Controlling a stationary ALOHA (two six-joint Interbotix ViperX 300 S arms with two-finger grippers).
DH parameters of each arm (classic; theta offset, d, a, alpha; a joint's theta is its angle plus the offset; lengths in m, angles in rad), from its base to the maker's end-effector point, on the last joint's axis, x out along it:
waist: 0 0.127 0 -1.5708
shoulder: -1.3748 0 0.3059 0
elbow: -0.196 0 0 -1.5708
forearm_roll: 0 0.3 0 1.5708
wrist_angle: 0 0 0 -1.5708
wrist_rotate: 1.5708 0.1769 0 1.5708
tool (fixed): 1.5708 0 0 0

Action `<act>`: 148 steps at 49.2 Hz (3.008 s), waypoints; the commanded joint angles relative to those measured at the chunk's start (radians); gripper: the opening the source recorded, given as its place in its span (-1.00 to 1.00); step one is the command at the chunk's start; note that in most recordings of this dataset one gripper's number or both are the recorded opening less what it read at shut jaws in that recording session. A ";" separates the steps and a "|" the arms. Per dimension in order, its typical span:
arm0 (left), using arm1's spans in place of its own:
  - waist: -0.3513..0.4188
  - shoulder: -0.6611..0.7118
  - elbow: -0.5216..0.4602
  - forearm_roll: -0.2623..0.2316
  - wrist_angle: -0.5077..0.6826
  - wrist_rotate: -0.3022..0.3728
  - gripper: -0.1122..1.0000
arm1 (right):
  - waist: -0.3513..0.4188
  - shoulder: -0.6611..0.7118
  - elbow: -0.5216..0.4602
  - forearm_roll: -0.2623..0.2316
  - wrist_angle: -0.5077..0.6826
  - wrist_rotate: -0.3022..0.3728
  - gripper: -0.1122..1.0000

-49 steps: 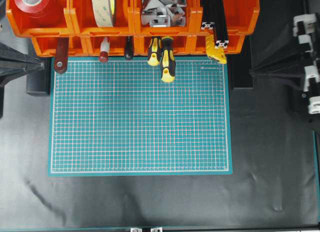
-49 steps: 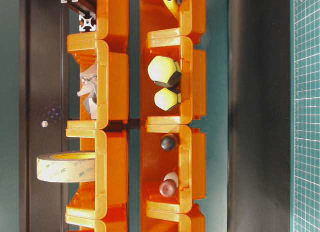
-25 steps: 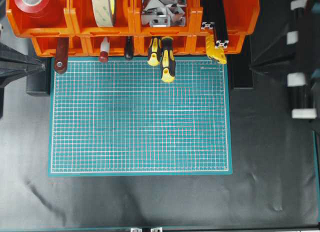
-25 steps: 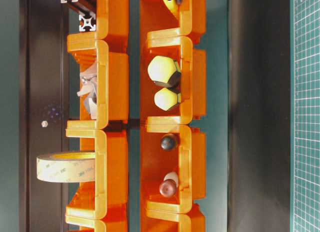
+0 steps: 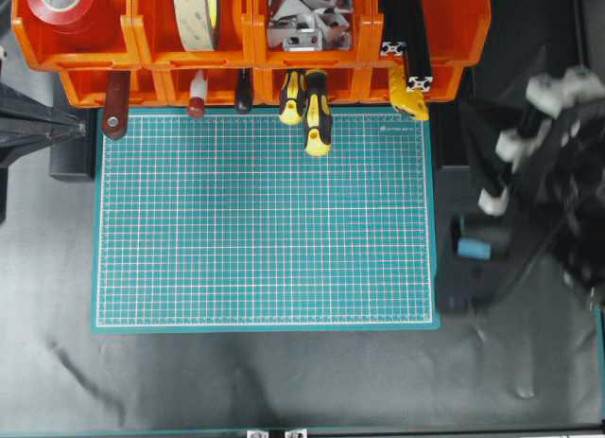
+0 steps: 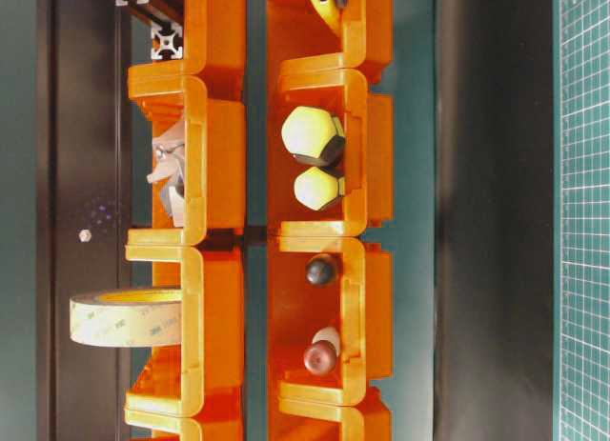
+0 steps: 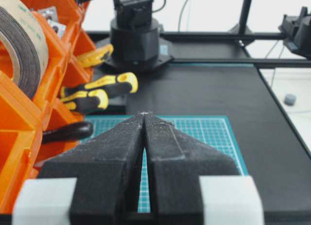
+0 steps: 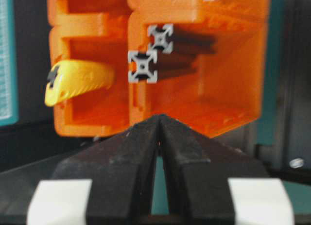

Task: Pick frame from container rack with right arm.
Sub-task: 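Move the right gripper toward the black extrusion in the orange rack, then close the right gripper on the black aluminium extrusion profile, then pull the extrusion out of the rack onto the mat with right gripper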

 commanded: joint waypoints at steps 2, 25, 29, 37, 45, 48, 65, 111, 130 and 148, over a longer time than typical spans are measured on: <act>-0.003 0.008 -0.028 0.003 -0.005 -0.003 -0.80 | 0.012 0.006 -0.006 -0.021 0.018 0.003 -0.78; -0.002 0.008 -0.025 0.003 -0.002 -0.003 -0.80 | -0.006 0.092 0.028 -0.110 -0.005 0.009 0.64; -0.002 0.008 -0.025 0.003 0.002 -0.003 -0.80 | -0.018 0.110 0.043 -0.150 -0.005 0.020 0.70; -0.002 0.008 -0.025 0.003 0.002 -0.006 -0.80 | -0.071 0.132 0.049 -0.161 -0.008 0.072 0.67; -0.002 0.009 -0.025 0.003 0.002 -0.012 -0.80 | -0.121 0.132 0.075 -0.164 -0.054 0.118 0.67; -0.002 0.009 -0.025 0.003 0.002 -0.021 -0.80 | -0.130 0.133 0.084 -0.164 -0.077 0.121 0.66; 0.002 0.005 -0.025 0.003 0.026 -0.032 -0.80 | -0.172 0.141 0.110 -0.163 -0.087 0.124 0.63; 0.018 -0.017 -0.026 0.003 0.058 -0.031 -0.80 | -0.034 0.196 -0.054 -0.281 0.199 0.064 -0.33; 0.018 -0.048 -0.032 0.003 0.058 -0.032 -0.80 | 0.173 0.334 -0.284 -0.270 0.169 -0.098 -0.33; 0.020 -0.067 -0.035 0.003 0.060 -0.032 -0.80 | 0.268 0.462 -0.293 0.005 0.041 -0.098 -0.33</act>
